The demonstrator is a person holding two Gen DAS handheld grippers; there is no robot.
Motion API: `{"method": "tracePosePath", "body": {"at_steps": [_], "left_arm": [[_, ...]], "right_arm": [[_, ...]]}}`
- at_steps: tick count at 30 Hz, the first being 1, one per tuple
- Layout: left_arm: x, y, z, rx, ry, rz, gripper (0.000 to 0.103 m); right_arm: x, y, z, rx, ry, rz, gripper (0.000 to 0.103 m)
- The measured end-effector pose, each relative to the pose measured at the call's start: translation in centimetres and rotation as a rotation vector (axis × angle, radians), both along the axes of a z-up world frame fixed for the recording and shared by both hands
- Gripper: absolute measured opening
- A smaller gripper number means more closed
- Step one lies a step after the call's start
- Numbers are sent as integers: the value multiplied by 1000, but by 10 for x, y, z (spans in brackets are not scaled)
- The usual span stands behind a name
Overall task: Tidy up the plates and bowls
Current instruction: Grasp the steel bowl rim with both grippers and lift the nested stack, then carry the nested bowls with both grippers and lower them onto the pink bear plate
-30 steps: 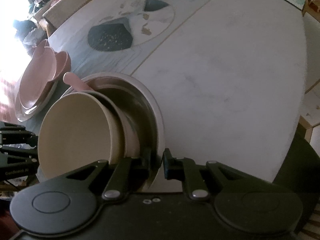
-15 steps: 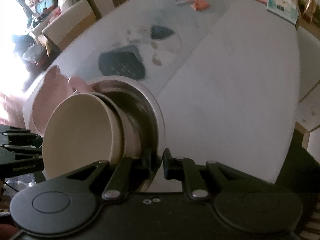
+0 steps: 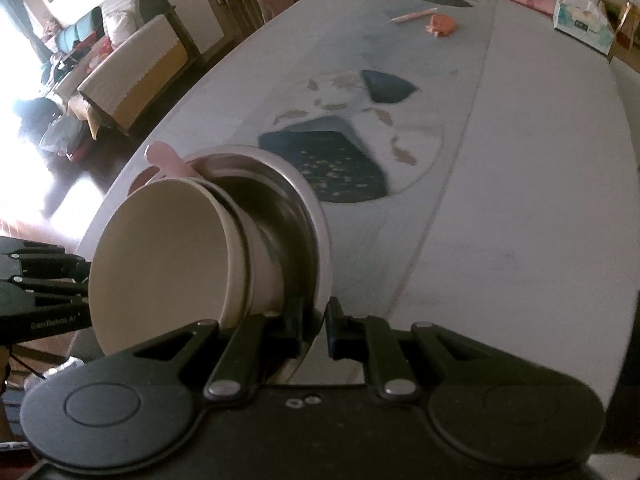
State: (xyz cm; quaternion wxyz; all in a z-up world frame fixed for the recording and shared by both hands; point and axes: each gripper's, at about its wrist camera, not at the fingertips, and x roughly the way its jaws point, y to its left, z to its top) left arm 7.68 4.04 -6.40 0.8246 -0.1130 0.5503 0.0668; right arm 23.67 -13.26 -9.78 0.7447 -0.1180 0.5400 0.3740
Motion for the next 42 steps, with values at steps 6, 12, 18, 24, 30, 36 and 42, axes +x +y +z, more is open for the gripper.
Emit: {"method": "tracePosePath", "body": {"at_steps": [6, 12, 18, 24, 30, 36, 42], "left_arm": [[-11, 36, -5, -3, 13, -42, 20], [-16, 56, -15, -4, 32, -70, 20], [-18, 64, -27, -9, 42, -88, 20], [-18, 68, -35, -8, 51, -91, 20], [-15, 68, -39, -6, 51, -95, 19], [-18, 70, -40, -14, 44, -87, 19], [-22, 71, -37, 8, 21, -91, 19]], "right_arm": [[-19, 36, -8, -8, 13, -44, 12], [-36, 56, -21, -26, 33, -74, 12], [-43, 64, -31, -45, 46, -103, 12], [-49, 70, -37, -58, 49, -112, 13], [-53, 72, -40, -67, 35, -109, 13], [-52, 72, -40, -63, 45, -124, 14], [-54, 70, -39, -62, 53, -128, 19]]}}
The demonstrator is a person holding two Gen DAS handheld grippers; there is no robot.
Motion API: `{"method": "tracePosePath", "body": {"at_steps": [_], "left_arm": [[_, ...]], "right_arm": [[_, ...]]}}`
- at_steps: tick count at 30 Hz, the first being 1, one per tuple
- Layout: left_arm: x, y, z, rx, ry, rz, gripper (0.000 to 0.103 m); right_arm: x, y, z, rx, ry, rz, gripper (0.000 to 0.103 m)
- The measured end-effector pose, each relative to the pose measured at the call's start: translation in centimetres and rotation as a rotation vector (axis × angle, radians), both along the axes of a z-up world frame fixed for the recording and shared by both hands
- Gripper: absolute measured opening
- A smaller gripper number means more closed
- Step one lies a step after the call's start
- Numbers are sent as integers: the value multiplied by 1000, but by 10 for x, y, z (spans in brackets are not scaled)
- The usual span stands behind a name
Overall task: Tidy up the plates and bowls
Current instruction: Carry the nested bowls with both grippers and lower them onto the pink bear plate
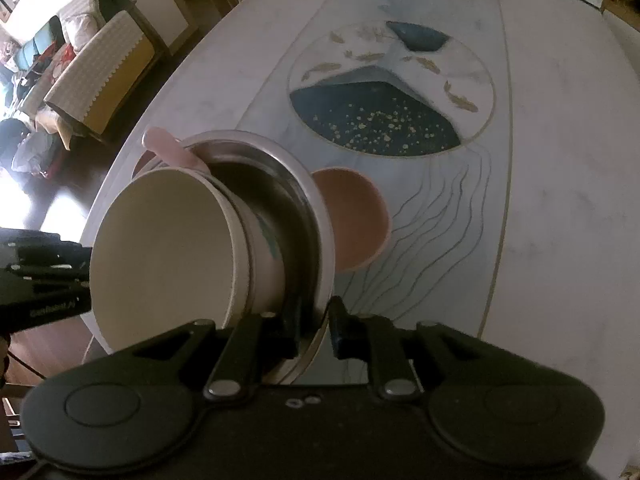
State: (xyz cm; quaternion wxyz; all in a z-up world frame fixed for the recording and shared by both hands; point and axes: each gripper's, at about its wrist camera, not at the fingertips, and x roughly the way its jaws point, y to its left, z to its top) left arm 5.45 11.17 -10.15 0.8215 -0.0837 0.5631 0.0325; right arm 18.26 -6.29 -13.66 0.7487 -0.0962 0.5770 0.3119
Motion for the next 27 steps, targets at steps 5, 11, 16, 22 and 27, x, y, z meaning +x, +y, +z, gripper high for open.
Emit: {"method": "tracePosePath", "body": {"at_steps": [5, 11, 16, 22, 27], "left_arm": [[-5, 3, 5, -6, -15, 8, 19], [-15, 3, 16, -9, -53, 16, 20], [-28, -1, 30, -2, -99, 42, 21], [-46, -17, 51, 14, -162, 71, 23], [-57, -40, 62, 33, -202, 96, 23]], "right_arm": [[-4, -5, 4, 18, -11, -2, 22], [-12, -16, 13, 34, -50, -21, 24], [-23, -29, 24, 72, -88, -32, 28], [-40, -42, 42, 126, -166, 12, 31], [-52, -54, 54, 159, -225, 57, 34]]}}
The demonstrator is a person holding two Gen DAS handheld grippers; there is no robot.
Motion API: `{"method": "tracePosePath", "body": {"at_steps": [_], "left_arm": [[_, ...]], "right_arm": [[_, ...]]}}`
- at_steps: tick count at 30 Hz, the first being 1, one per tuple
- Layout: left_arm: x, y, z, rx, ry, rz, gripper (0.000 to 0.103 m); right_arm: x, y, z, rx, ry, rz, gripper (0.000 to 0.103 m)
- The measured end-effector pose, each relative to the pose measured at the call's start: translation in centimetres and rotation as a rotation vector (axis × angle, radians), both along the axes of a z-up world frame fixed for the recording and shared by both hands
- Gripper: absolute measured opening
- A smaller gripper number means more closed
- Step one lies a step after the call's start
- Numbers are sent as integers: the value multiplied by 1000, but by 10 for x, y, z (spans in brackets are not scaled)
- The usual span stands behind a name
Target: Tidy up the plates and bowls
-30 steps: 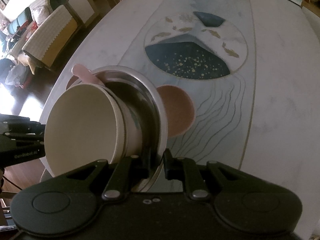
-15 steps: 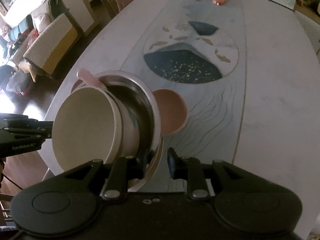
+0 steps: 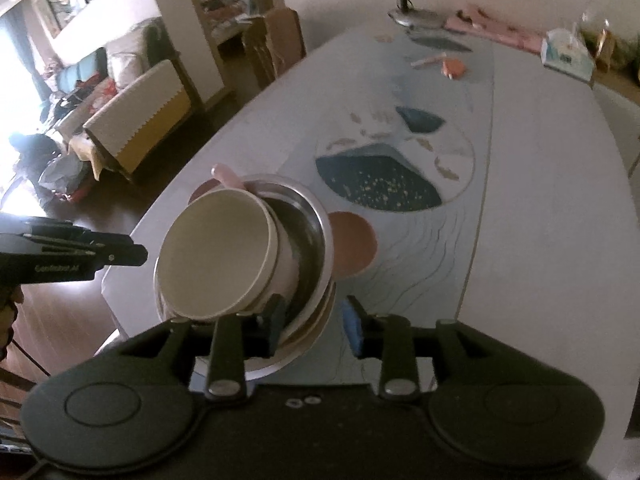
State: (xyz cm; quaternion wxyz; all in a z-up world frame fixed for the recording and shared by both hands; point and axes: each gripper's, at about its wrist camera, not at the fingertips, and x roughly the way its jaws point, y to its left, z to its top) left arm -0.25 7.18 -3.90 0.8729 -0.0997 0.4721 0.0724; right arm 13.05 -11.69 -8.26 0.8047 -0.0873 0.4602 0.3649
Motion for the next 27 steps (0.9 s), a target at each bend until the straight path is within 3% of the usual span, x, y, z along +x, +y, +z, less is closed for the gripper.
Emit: {"method": "tracePosePath", "body": {"at_steps": [9, 10, 11, 13, 18, 23, 27], "left_arm": [[-23, -48, 16, 8, -59, 24, 27], [-26, -52, 17, 7, -66, 29, 35], [-28, -56, 18, 5, -76, 34, 52], [-36, -64, 22, 5, -113, 49, 68], [-47, -85, 29, 29, -146, 54, 68], [-56, -105, 35, 51, -177, 55, 68], [-64, -116, 39, 65, -198, 64, 70]], "right_arm": [[-20, -29, 15, 50, -63, 31, 40], [-23, -32, 17, 60, -72, 32, 42], [-26, -36, 19, 68, -81, 34, 45], [-31, -42, 21, 81, -97, 38, 48], [-43, -56, 27, 109, -126, 38, 52], [-52, -71, 31, 161, -145, 17, 75], [-59, -81, 34, 194, -158, 1, 81]]}}
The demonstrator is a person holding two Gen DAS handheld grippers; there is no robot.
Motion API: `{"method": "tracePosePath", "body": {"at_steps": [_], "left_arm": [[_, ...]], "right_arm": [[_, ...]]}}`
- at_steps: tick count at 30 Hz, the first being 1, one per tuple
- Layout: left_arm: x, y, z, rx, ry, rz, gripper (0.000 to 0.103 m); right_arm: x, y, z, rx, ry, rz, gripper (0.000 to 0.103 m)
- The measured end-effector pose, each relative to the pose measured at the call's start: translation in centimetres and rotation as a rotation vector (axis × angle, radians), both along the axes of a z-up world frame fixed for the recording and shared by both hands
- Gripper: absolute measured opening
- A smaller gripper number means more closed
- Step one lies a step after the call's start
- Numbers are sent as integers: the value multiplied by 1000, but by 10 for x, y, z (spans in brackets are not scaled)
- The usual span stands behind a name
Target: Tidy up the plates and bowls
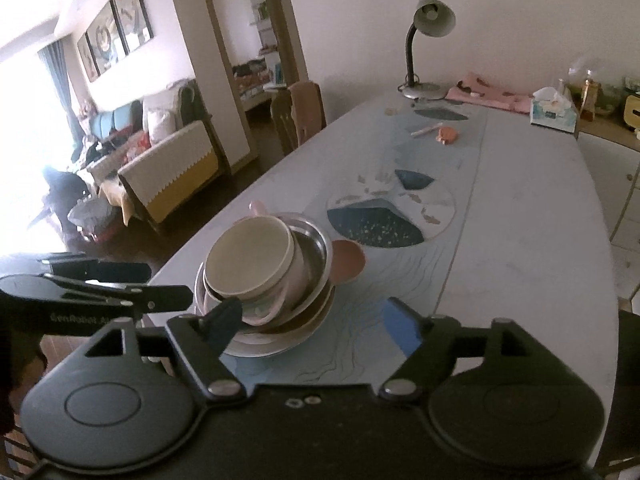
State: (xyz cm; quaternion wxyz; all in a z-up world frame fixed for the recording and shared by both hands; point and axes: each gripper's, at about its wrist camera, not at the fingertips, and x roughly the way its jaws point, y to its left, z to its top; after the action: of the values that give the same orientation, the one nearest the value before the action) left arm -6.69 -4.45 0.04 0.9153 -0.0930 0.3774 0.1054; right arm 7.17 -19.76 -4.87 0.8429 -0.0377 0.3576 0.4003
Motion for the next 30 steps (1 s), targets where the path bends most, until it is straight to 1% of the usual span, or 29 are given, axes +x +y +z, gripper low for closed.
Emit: {"method": "tracePosePath", "body": {"at_steps": [2, 6, 9, 11, 14, 18, 20, 22, 24, 26, 27, 29, 30], "left_arm": [[-4, -5, 2, 1, -11, 1, 78], [-12, -15, 5, 5, -34, -4, 79], [-16, -19, 8, 12, -58, 1, 86], [-20, -21, 8, 5, -86, 15, 103], [-24, -20, 10, -14, -119, 40, 103], [-22, -21, 11, -2, -116, 38, 103], [-18, -20, 13, 12, -115, 38, 103], [-14, -19, 15, 44, -121, 37, 103], [-9, -18, 18, 82, -123, 35, 103], [-5, -17, 20, 101, -123, 32, 103], [-3, -17, 21, 109, -123, 31, 103], [-2, -18, 22, 118, -125, 28, 103], [-2, -19, 23, 118, -126, 27, 103]], "right_arm": [[-5, -5, 2, 18, -6, -10, 85], [-17, -8, 6, 37, -47, -24, 94], [-22, -10, 9, 57, -63, -39, 99], [-25, -11, 11, 65, -74, -60, 102], [-29, -12, 11, 70, -103, -90, 103], [-36, -11, 12, 75, -165, -98, 103], [-33, -10, 15, 78, -218, -113, 103], [-21, -9, 22, 53, -283, -117, 103], [-7, -10, 29, 21, -367, -117, 103], [7, -14, 36, -21, -462, -115, 103], [12, -16, 38, -38, -494, -110, 103], [20, -20, 42, -56, -538, -106, 103], [21, -21, 44, -53, -537, -107, 103]]}}
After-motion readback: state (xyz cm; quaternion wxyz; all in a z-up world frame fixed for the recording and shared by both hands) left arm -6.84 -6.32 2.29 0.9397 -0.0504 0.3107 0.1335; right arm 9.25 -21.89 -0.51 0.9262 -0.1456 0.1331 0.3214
